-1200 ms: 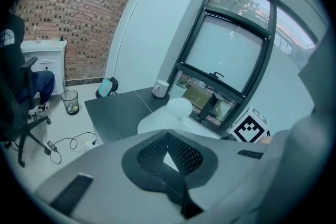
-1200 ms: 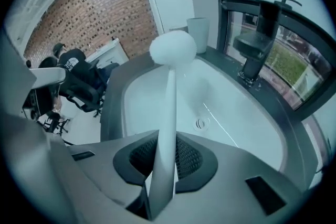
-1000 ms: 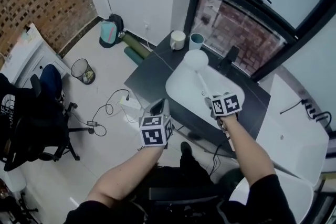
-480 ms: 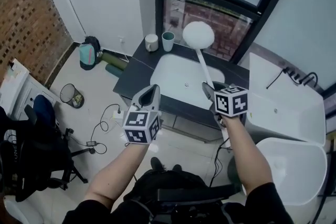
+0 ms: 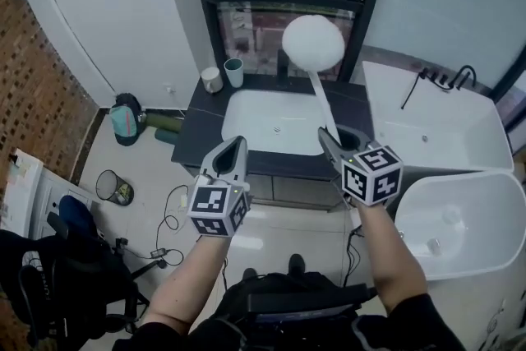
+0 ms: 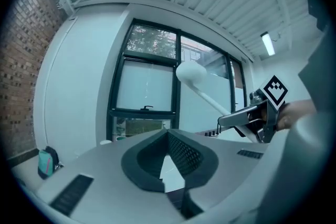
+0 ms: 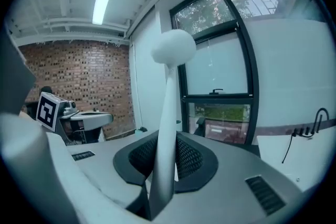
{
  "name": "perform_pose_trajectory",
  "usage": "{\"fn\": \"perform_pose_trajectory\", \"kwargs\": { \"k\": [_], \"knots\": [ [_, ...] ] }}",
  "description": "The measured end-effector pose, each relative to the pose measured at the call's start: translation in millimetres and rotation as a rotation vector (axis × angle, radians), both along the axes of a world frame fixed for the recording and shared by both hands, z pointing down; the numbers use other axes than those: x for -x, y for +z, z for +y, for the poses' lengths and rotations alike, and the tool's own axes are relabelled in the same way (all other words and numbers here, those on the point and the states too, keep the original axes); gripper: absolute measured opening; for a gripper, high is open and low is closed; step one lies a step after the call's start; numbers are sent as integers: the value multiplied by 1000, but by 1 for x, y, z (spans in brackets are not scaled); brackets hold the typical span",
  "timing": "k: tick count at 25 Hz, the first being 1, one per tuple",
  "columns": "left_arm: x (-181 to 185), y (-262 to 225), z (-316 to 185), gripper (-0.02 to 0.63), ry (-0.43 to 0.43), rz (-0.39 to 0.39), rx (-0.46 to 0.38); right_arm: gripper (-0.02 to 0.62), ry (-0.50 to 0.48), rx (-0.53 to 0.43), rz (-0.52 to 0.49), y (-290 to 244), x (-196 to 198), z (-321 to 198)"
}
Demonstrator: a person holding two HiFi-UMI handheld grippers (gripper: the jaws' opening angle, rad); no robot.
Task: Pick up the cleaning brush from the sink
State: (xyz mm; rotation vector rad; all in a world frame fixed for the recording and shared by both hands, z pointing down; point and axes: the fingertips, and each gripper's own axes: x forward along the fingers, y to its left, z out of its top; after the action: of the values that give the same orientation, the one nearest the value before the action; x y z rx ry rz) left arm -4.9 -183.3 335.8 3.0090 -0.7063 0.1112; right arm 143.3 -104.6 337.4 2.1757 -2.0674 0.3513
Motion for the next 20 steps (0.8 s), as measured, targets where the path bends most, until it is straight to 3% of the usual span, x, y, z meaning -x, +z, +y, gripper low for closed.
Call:
{"fn": "perform_pose_trajectory", "kwargs": {
  "k": [4,9,13,20],
  "knots": [
    [24,-15,17,-9,97,-1,-31,31,85,-91,13,-23,35,27],
    [56,-19,26,-9,159,4,-54,31,131,-178,50,-38,81,56],
    [81,-27,30,-9,162,15,-45,31,158,-223,80,-48,110,72],
    [113,-44,48,-9,155,30,-19,31,222,-294,120,-67,127,101]
  ]
}}
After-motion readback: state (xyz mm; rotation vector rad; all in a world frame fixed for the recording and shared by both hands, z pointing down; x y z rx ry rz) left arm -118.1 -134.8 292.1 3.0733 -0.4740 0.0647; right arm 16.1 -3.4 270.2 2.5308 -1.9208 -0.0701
